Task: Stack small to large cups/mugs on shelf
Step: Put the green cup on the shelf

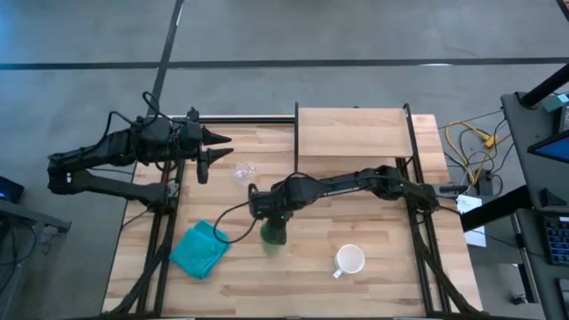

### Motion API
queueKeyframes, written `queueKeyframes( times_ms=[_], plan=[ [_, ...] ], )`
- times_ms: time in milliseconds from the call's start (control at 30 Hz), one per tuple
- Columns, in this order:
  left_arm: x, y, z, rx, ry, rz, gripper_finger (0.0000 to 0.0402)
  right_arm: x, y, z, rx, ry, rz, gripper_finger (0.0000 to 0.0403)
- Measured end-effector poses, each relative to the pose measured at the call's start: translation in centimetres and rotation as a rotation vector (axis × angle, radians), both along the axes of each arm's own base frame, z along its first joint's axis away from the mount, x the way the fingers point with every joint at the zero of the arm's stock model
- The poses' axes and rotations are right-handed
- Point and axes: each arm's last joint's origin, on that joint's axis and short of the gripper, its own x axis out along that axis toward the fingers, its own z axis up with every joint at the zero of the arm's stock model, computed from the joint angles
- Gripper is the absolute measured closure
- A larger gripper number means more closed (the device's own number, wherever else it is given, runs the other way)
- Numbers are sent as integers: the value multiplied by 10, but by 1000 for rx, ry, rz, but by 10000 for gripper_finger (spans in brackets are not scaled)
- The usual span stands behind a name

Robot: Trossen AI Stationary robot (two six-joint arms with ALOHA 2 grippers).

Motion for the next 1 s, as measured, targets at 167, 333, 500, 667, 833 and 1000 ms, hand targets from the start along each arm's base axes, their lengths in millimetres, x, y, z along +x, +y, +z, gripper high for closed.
queueKeyframes(
  times_ms=[167,333,500,667,833,1000],
  plan=[
    [-2,0,1,1,-6,0,281,-21,-14,32,-17,39,-23,391],
    [-5,-1,3,2,-19,0,281,-60,-28,78,-124,88,-99,393],
    [-7,-1,5,4,-33,0,281,-114,-63,134,-220,88,-335,393],
    [-5,-1,7,6,-48,0,281,-166,-101,179,-198,-55,-623,394],
    [-3,0,6,8,-43,0,281,-215,-138,200,-206,-127,-868,394],
    [-2,0,5,9,-37,2,281,-261,-165,207,-142,-147,-1077,394]
  ],
)
